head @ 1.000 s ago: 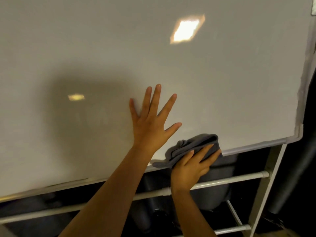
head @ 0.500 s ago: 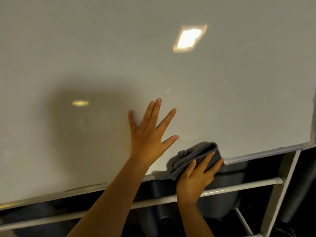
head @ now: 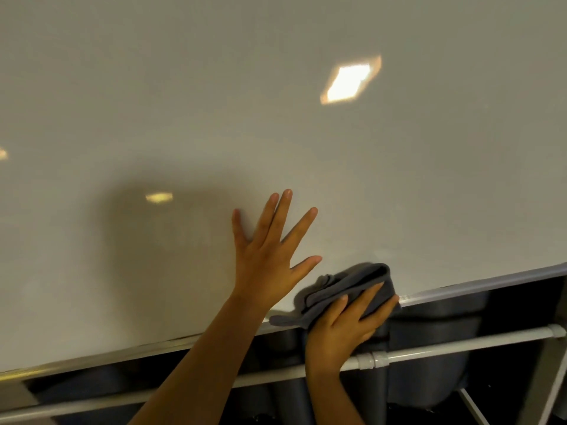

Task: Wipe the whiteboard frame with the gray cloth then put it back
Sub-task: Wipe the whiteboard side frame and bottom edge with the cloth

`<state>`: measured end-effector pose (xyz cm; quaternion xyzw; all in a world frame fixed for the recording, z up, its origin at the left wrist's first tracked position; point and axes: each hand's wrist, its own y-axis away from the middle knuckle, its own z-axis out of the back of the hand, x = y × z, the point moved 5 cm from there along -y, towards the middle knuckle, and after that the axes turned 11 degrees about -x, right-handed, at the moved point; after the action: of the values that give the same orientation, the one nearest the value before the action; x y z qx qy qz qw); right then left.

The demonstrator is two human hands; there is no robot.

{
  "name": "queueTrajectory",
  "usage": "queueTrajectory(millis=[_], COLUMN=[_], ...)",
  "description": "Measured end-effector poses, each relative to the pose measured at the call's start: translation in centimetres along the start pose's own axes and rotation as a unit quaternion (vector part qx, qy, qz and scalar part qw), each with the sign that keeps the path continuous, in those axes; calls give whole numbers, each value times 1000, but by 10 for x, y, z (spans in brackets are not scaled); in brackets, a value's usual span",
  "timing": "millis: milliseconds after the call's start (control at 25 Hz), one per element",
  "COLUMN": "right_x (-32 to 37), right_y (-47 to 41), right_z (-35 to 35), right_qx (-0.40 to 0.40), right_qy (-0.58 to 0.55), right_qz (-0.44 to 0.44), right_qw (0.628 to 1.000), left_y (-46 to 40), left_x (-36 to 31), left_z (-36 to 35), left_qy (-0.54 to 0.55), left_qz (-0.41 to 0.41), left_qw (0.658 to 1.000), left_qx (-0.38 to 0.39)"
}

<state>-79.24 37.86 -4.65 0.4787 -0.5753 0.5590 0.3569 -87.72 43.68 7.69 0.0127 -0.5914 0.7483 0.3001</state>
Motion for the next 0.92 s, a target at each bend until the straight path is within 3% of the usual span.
queueTrajectory(millis=[200, 600, 920], right_x=[16, 22, 38], right_y=[74, 89, 163], right_z=[-24, -26, -49], right_qx=[65, 30, 83], right_qy=[9, 42, 63], right_qz=[4, 12, 23], right_qw=[998, 999, 994], left_y=[31, 68, 91], left_x=[46, 106, 143], left_z=[7, 17, 23], left_qy=[-17, -39, -49], left_qz=[-26, 16, 9], left_qw=[999, 999, 999], left_qx=[8, -12, 1])
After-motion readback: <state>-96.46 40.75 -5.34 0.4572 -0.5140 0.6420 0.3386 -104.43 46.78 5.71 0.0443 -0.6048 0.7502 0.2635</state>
